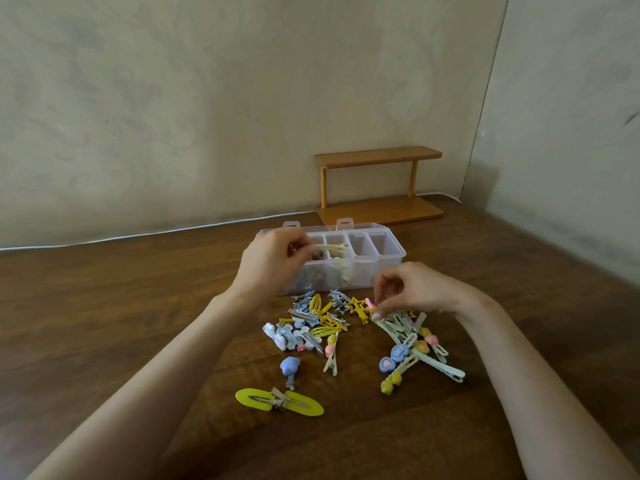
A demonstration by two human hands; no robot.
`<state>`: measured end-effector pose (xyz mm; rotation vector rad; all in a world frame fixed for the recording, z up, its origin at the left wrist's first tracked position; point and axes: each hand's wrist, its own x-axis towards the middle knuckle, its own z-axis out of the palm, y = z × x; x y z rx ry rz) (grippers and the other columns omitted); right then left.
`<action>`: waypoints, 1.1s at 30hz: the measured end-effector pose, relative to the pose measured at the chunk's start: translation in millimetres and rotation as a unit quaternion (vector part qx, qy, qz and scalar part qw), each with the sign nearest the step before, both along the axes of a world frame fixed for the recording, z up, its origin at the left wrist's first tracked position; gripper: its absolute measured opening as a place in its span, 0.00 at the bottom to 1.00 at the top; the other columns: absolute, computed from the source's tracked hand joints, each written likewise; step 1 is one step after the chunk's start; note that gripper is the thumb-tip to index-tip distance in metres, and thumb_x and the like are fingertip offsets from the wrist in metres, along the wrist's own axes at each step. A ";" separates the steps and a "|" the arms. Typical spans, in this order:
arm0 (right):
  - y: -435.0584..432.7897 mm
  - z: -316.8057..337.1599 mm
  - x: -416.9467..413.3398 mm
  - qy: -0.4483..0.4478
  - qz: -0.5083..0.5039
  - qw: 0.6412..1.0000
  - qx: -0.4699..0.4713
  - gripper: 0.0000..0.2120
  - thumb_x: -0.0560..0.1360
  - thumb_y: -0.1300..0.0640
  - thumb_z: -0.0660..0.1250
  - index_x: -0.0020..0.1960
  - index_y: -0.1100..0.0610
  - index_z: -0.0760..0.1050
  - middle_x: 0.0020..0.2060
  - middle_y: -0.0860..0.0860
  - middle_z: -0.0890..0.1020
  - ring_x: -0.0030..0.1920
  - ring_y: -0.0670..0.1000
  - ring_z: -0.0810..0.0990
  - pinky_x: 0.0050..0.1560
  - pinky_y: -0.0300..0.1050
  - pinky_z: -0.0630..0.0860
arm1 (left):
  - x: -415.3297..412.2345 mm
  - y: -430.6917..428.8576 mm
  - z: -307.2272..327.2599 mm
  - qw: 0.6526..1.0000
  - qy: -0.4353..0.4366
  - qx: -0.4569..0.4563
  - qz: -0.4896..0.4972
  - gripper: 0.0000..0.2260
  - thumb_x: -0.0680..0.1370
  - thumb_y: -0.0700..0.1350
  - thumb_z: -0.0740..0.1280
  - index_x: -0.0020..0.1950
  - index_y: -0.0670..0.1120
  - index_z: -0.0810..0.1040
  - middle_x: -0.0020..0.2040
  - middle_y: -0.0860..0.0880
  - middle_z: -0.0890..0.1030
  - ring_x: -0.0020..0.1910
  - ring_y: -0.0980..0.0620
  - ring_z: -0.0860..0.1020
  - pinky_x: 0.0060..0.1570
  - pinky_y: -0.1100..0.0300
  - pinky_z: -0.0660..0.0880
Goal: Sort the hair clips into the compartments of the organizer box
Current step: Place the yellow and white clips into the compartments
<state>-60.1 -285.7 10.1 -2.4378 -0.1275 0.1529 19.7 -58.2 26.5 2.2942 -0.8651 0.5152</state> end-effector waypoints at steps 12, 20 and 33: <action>8.4 -3.1 2.2 0.045 0.034 0.995 -0.087 0.06 0.69 0.52 0.74 0.42 0.48 0.78 0.40 0.45 0.76 0.42 0.43 0.74 0.41 0.39 0.70 | 26.2 -47.6 -4.6 0.985 -0.114 0.122 0.050 0.06 0.77 0.46 0.64 0.45 0.44 0.77 0.46 0.47 0.78 0.48 0.48 0.74 0.38 0.57 0.69; 7.9 2.1 -0.3 -0.025 0.024 0.998 0.060 0.04 0.71 0.56 0.72 0.42 0.53 0.78 0.39 0.47 0.79 0.38 0.42 0.75 0.39 0.35 0.71 | 20.9 -31.4 -9.1 0.988 -0.109 0.106 0.020 0.06 0.77 0.47 0.65 0.46 0.45 0.77 0.46 0.49 0.78 0.47 0.50 0.73 0.39 0.56 0.72; 6.6 0.4 3.6 -0.200 -0.068 0.907 0.364 0.09 0.72 0.70 0.67 0.50 0.61 0.79 0.35 0.56 0.82 0.33 0.50 0.81 0.36 0.42 0.81 | -5.5 0.1 -13.4 0.996 -0.080 0.049 0.009 0.04 0.76 0.46 0.66 0.46 0.46 0.78 0.43 0.53 0.77 0.41 0.56 0.72 0.33 0.66 0.67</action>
